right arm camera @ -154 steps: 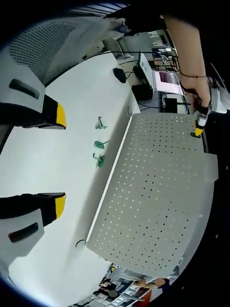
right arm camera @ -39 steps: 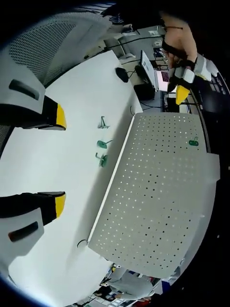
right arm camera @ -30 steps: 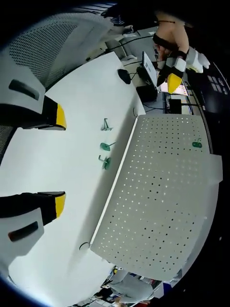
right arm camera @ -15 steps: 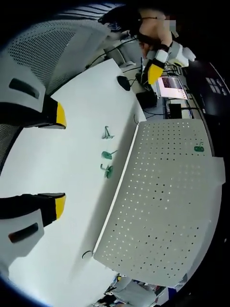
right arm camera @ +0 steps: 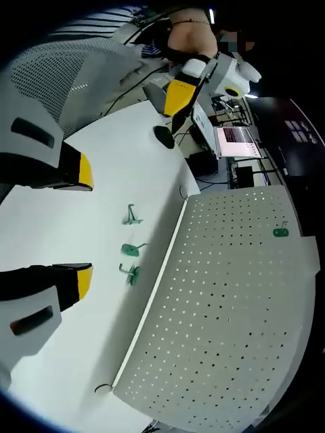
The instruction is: Insert the hook assembly into the mounting plate slot until the hook locks in place.
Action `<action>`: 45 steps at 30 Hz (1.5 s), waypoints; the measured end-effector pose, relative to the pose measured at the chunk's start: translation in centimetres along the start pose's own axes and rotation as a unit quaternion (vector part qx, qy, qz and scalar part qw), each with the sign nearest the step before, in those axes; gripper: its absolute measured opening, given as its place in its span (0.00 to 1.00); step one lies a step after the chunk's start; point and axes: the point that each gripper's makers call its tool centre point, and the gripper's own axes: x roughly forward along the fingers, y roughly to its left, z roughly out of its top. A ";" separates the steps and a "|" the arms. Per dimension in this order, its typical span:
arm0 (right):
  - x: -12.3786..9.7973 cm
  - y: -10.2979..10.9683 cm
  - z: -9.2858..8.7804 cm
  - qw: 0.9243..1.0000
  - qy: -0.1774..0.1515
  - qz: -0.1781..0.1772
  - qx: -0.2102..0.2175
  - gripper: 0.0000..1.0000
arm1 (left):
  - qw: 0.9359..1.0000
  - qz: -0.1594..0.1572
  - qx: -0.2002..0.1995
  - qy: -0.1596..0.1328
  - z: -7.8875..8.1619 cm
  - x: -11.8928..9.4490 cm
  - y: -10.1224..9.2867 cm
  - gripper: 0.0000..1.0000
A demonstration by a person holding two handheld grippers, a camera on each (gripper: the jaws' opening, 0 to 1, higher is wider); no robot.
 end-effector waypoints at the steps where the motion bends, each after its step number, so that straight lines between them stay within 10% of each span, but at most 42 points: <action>1: 0.4 0.2 0.2 1.000 0.001 0.005 -0.003 0.39 | 1.000 -0.002 -0.003 0.002 -0.2 0.1 0.0 0.95; 30: 12.9 1.6 1.1 0.995 0.071 0.059 -0.046 0.22 | 0.998 -0.001 -0.062 0.021 -1.5 0.5 2.6 0.95; 45: 15.5 0.1 -0.3 0.990 0.100 0.053 -0.081 0.14 | 0.997 -0.002 -0.071 0.039 -2.5 0.5 2.8 0.93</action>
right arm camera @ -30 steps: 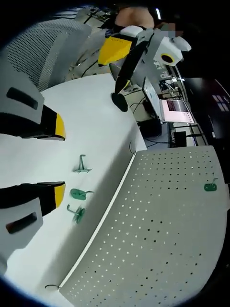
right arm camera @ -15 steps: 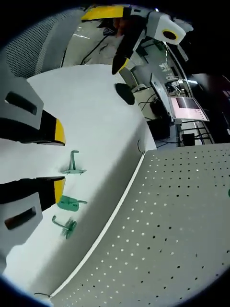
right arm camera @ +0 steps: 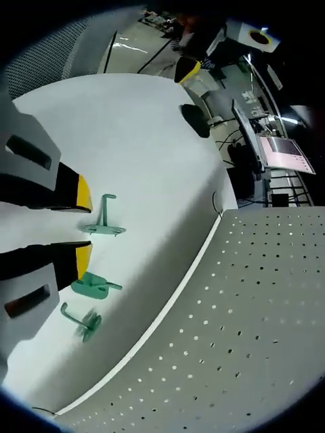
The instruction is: Insert the hook assembly into the mounting plate slot until the hook locks in place.
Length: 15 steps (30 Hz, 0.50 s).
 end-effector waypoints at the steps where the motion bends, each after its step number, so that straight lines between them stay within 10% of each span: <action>1: 0.1 0.0 0.1 1.000 0.000 0.000 -0.001 0.13 | 1.000 0.000 -0.001 0.001 -0.1 0.1 0.1 0.93; 15: 0.7 -0.6 0.1 1.000 0.002 -0.005 0.008 0.02 | 1.000 0.001 -0.006 0.007 -0.2 0.0 0.4 0.92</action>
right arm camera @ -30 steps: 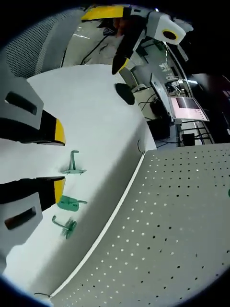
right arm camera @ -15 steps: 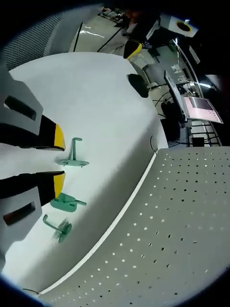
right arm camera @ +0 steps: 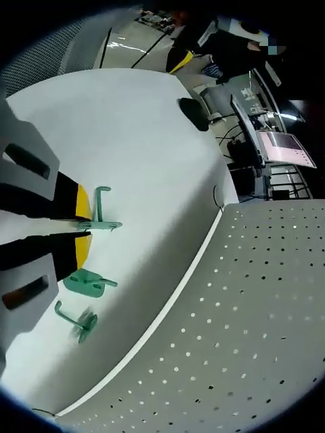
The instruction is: Insert the hook assembly into the mounting plate slot until the hook locks in place.
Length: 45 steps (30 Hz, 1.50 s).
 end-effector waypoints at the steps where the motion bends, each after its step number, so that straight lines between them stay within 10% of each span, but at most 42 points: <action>1: 0.0 0.0 0.1 1.000 -0.002 -0.001 -0.003 0.02 | 1.000 0.000 0.000 0.000 0.0 0.0 -0.1 0.92; 23: -1.8 0.3 1.9 0.999 -0.033 -0.001 0.024 0.01 | 0.999 -0.016 -0.023 -0.025 1.4 -0.3 -1.2 0.91; 45: -10.3 1.3 8.0 0.987 -0.160 -0.018 0.010 0.00 | 0.990 -0.063 -0.100 -0.072 5.2 -0.2 -3.0 0.86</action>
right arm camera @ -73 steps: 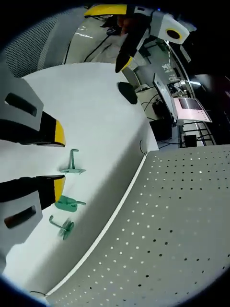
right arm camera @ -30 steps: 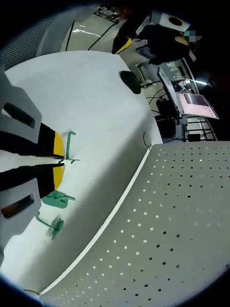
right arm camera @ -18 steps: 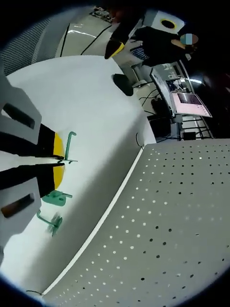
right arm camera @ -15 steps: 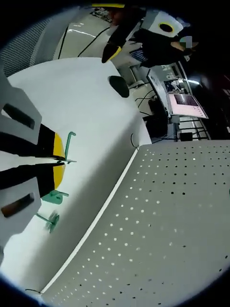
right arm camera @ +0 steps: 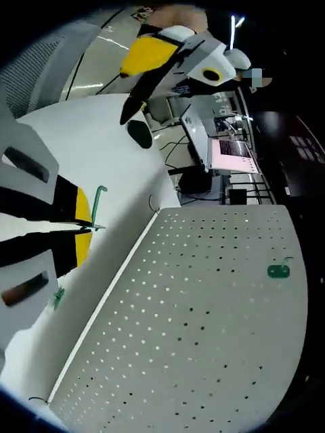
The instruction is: Insert the hook assembly into the mounting plate slot until the hook locks in place.
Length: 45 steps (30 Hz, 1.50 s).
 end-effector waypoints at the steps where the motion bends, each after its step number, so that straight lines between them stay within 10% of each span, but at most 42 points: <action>1: -0.3 0.1 0.3 1.000 -0.005 0.000 0.000 0.00 | 1.000 -0.002 -0.002 -0.001 0.1 0.1 -0.1 0.86; 22: -5.0 2.7 3.6 0.995 -0.092 -0.011 0.027 0.00 | 0.995 -0.084 -0.057 -0.015 1.3 2.6 -4.9 0.61; 45: -5.8 3.1 5.0 0.992 -0.121 -0.018 0.006 0.00 | 0.969 -0.173 -0.173 -0.035 2.3 2.8 -7.5 0.12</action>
